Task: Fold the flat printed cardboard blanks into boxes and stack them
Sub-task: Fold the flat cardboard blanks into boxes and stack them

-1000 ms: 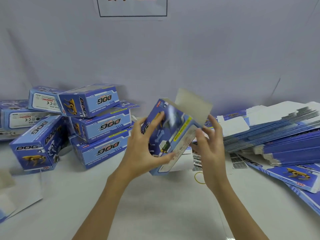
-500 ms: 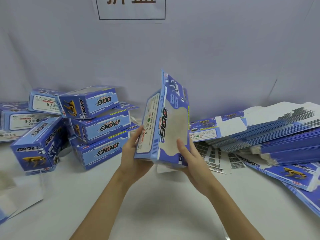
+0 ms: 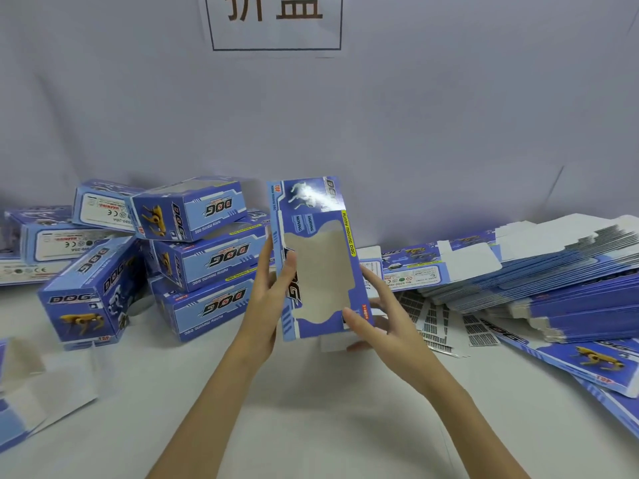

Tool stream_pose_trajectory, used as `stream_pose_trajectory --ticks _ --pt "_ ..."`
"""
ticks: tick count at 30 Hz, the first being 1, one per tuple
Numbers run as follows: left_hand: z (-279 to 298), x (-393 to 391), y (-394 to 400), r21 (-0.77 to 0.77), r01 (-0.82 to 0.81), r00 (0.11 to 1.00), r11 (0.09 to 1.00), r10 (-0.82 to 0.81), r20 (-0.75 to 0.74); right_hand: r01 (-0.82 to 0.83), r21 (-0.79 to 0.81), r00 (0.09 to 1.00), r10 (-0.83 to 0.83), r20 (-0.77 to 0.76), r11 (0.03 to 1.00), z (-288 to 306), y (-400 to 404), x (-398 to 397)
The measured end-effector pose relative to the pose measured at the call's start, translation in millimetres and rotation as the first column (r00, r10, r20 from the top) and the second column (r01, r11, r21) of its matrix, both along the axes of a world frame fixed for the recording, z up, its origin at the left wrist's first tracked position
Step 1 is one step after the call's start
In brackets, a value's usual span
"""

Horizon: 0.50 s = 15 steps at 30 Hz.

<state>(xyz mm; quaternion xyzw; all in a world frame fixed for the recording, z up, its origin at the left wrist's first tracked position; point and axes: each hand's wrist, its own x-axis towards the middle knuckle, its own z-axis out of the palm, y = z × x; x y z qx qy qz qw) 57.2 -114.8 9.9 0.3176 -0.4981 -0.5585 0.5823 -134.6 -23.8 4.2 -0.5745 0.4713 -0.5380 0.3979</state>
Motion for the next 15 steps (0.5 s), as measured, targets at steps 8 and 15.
stream_pose_trajectory --ticks 8,15 --pt "-1 5 -3 0.332 -0.102 0.987 0.938 0.137 -0.086 0.359 -0.021 0.64 -0.229 0.734 0.933 44 -32 46" --pt "-8 10 -7 0.414 -0.116 0.992 0.903 0.129 -0.003 0.092 -0.169 0.982 -0.061 0.18 0.981 127 -89 132"
